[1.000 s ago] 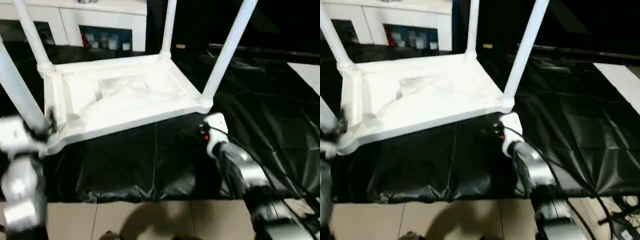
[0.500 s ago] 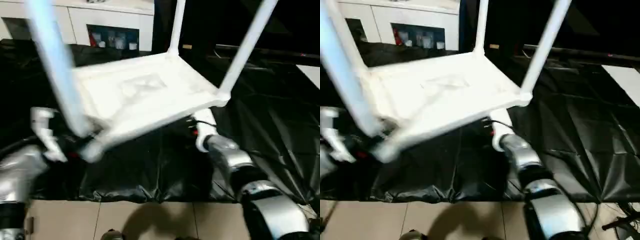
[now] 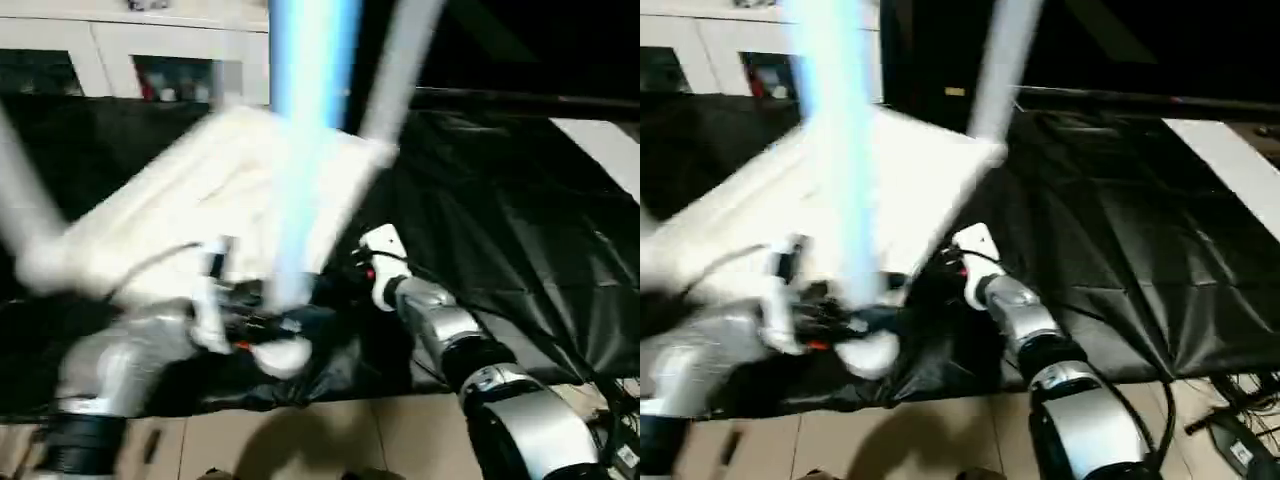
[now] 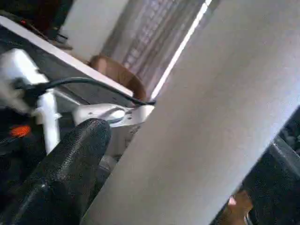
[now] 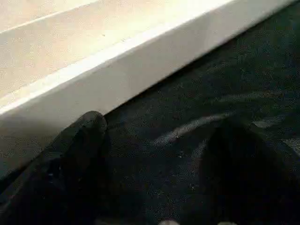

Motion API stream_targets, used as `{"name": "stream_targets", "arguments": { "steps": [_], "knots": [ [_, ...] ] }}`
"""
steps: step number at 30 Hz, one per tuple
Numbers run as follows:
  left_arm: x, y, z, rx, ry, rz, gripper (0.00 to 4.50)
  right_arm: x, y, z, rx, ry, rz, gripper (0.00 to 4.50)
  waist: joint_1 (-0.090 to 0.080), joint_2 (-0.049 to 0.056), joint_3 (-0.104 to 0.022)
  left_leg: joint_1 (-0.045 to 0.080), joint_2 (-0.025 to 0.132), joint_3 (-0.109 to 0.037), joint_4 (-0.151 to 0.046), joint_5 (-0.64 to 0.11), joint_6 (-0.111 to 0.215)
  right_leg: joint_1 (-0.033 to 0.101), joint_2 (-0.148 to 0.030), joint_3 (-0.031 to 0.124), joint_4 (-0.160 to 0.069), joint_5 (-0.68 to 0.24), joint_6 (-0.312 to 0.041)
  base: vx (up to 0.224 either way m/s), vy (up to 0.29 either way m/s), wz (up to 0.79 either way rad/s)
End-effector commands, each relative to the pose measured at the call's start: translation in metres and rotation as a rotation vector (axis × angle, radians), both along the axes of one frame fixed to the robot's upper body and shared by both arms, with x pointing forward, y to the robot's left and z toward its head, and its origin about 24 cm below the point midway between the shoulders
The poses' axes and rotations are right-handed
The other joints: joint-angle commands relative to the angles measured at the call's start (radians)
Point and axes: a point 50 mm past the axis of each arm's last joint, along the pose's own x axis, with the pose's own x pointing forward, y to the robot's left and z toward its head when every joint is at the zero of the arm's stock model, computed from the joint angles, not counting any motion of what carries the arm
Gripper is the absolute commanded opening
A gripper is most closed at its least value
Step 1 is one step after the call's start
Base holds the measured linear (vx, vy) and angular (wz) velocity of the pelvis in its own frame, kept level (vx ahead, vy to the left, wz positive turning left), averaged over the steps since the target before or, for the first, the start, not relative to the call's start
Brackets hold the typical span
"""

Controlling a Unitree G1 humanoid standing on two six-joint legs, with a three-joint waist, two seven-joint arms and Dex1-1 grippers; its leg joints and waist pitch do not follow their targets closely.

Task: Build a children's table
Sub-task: Rotate table base

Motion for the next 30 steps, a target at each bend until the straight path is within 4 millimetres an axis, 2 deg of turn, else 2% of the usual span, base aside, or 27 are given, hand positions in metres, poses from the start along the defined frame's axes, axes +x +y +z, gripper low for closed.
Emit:
{"name": "stream_targets", "arguments": {
  "steps": [1, 2, 3, 4, 5, 6, 8, 9, 11, 13, 17, 18, 19, 20, 21, 22, 24, 26, 27, 28, 30],
  "knots": [
    [0.007, -0.010, -0.001, 0.037, -0.031, 0.019, 4.50, -0.007, 0.013, -0.007, -0.020, 0.029, 0.060, 4.46, 0.006, 0.020, -0.063, 0.009, -0.003, 0.006, -0.076, -0.354, -0.040, 0.043, -0.038, 0.029, -0.075, -0.312, -0.176, 0.000, 0.000, 0.00],
    [0.014, -0.013, -0.003, 0.057, -0.045, 0.055, 4.50, -0.006, 0.010, -0.007, -0.037, 0.024, 0.038, 4.46, 0.006, 0.020, -0.061, 0.011, -0.002, 0.006, -0.076, -0.368, -0.043, 0.041, -0.038, 0.029, -0.077, -0.336, -0.171, 0.000, 0.000, 0.00],
    [0.028, -0.015, -0.007, 0.106, -0.083, 0.150, 4.50, -0.002, 0.002, -0.006, -0.059, 0.009, -0.023, 4.46, 0.008, 0.027, -0.061, 0.016, -0.004, 0.005, -0.074, -0.387, -0.049, 0.037, -0.038, 0.028, -0.082, -0.370, -0.157, 0.000, 0.000, 0.00],
    [0.042, -0.014, -0.010, 0.179, -0.122, 0.258, 4.50, 0.001, -0.006, -0.005, -0.068, 0.002, -0.080, 4.46, 0.009, 0.022, -0.061, 0.019, -0.004, 0.004, -0.073, -0.400, -0.050, 0.037, -0.040, 0.027, -0.086, -0.400, -0.145, 0.000, 0.000, 0.00],
    [0.049, -0.012, -0.011, 0.221, -0.146, 0.315, 4.50, 0.003, -0.010, -0.005, -0.072, -0.001, -0.109, 4.46, 0.010, 0.021, -0.059, 0.017, -0.008, 0.003, -0.075, -0.404, -0.045, 0.035, -0.038, 0.025, -0.094, -0.427, -0.130, 0.000, 0.000, 0.00],
    [0.052, -0.011, -0.011, 0.223, -0.159, 0.327, 4.50, 0.004, -0.014, -0.005, -0.075, -0.002, -0.125, 4.46, 0.010, 0.024, -0.060, 0.022, -0.007, 0.001, -0.074, -0.428, -0.051, 0.032, -0.038, 0.025, -0.095, -0.449, -0.116, 0.000, 0.000, 0.00],
    [0.057, -0.006, -0.010, 0.236, -0.163, 0.348, 4.50, 0.005, -0.021, -0.004, -0.072, -0.007, -0.143, 4.46, 0.008, 0.025, -0.062, 0.010, -0.008, -0.004, -0.075, -0.419, -0.051, 0.041, -0.043, 0.022, -0.091, -0.465, -0.111, 0.000, 0.000, 0.00],
    [0.062, 0.001, -0.010, 0.268, -0.176, 0.366, 4.50, 0.005, -0.030, -0.004, -0.067, -0.011, -0.157, 4.46, 0.008, 0.025, -0.063, 0.013, -0.009, -0.002, -0.073, -0.418, -0.046, 0.037, -0.039, 0.021, -0.094, -0.469, -0.107, 0.000, 0.000, 0.00],
    [0.068, 0.012, -0.011, 0.335, -0.228, 0.402, 4.50, 0.005, -0.043, -0.004, -0.064, -0.019, -0.163, 4.46, 0.011, 0.029, -0.064, 0.019, -0.007, 0.000, -0.071, -0.415, -0.039, 0.032, -0.038, 0.023, -0.093, -0.442, -0.121, 0.000, 0.000, 0.00],
    [0.070, 0.017, -0.013, 0.355, -0.244, 0.406, 4.50, 0.004, -0.051, -0.004, -0.074, -0.030, -0.158, 4.46, 0.012, 0.029, -0.063, 0.016, -0.009, 0.000, -0.072, -0.419, -0.034, 0.035, -0.037, 0.021, -0.094, -0.440, -0.129, 0.000, 0.000, 0.00],
    [0.059, 0.025, -0.019, 0.423, -0.303, 0.233, 4.50, -0.002, -0.065, 0.001, -0.060, -0.067, -0.017, 4.46, 0.015, 0.028, -0.067, 0.011, -0.004, 0.000, -0.073, -0.393, -0.024, 0.041, -0.042, 0.023, -0.087, -0.391, -0.157, 0.000, 0.000, 0.00],
    [0.055, 0.028, -0.022, 0.448, -0.309, 0.182, 4.50, -0.004, -0.068, 0.003, -0.054, -0.073, 0.025, 4.46, 0.019, 0.029, -0.067, 0.015, -0.002, 0.001, -0.072, -0.389, -0.011, 0.038, -0.041, 0.025, -0.088, -0.360, -0.169, 0.000, 0.000, 0.00],
    [0.054, 0.030, -0.025, 0.473, -0.297, 0.148, 4.32, -0.005, -0.070, 0.005, -0.052, -0.081, 0.057, 4.49, 0.018, 0.029, -0.069, 0.010, -0.001, 0.002, -0.073, -0.365, -0.008, 0.044, -0.040, 0.027, -0.078, -0.309, -0.188, 0.000, 0.000, 0.00],
    [0.053, 0.033, -0.028, 0.503, -0.300, 0.134, 4.14, -0.007, -0.072, 0.008, -0.046, -0.088, 0.094, 4.50, 0.021, 0.033, -0.073, 0.010, -0.002, 0.005, -0.070, -0.331, -0.004, 0.047, -0.039, 0.027, -0.071, -0.253, -0.206, 0.000, 0.000, 0.00],
    [0.057, 0.038, -0.030, 0.560, -0.317, 0.138, 4.14, -0.010, -0.075, 0.014, -0.036, -0.106, 0.150, 4.50, 0.023, 0.030, -0.072, 0.010, -0.003, 0.008, -0.070, -0.311, 0.011, 0.051, -0.033, 0.026, -0.073, -0.212, -0.210, 0.000, 0.000, 0.00],
    [0.059, 0.040, -0.030, 0.586, -0.331, 0.142, 4.14, -0.011, -0.077, 0.017, -0.030, -0.113, 0.175, 4.50, 0.024, 0.031, -0.074, 0.008, -0.001, 0.006, -0.068, -0.294, 0.011, 0.053, -0.036, 0.026, -0.066, -0.186, -0.215, 0.000, 0.000, 0.00],
    [0.068, 0.051, -0.030, 0.678, -0.386, 0.156, 3.84, -0.018, -0.085, 0.031, -0.012, -0.142, 0.278, 4.50, 0.036, 0.036, -0.075, 0.013, -0.001, 0.008, -0.068, -0.280, 0.027, 0.058, -0.034, 0.024, -0.068, -0.154, -0.215, 0.000, 0.000, 0.00],
    [0.070, 0.052, -0.029, 0.691, -0.394, 0.152, 3.72, -0.020, -0.087, 0.034, -0.012, -0.149, 0.296, 4.50, 0.039, 0.033, -0.073, 0.012, 0.000, 0.010, -0.068, -0.282, 0.025, 0.055, -0.035, 0.025, -0.066, -0.159, -0.219, 0.000, 0.000, 0.00],
    [0.072, 0.055, -0.027, 0.707, -0.406, 0.149, 3.63, -0.022, -0.090, 0.038, -0.011, -0.155, 0.317, 4.50, 0.041, 0.036, -0.069, 0.013, -0.002, 0.008, -0.070, -0.310, 0.013, 0.056, -0.039, 0.024, -0.072, -0.235, -0.208, 0.000, 0.000, 0.00],
    [0.075, 0.058, -0.024, 0.726, -0.415, 0.139, 3.38, -0.025, -0.093, 0.043, -0.011, -0.157, 0.349, 4.50, 0.044, 0.035, -0.069, 0.016, -0.001, 0.009, -0.070, -0.328, 0.009, 0.054, -0.039, 0.025, -0.078, -0.271, -0.197, 0.000, 0.000, 0.00],
    [0.077, 0.061, -0.021, 0.748, -0.426, 0.122, 3.28, -0.030, -0.095, 0.048, -0.013, -0.154, 0.392, 4.50, 0.047, 0.037, -0.067, 0.017, -0.001, 0.008, -0.071, -0.348, 0.005, 0.051, -0.040, 0.025, -0.084, -0.312, -0.187, 0.000, 0.000, 0.00]
  ]
}}
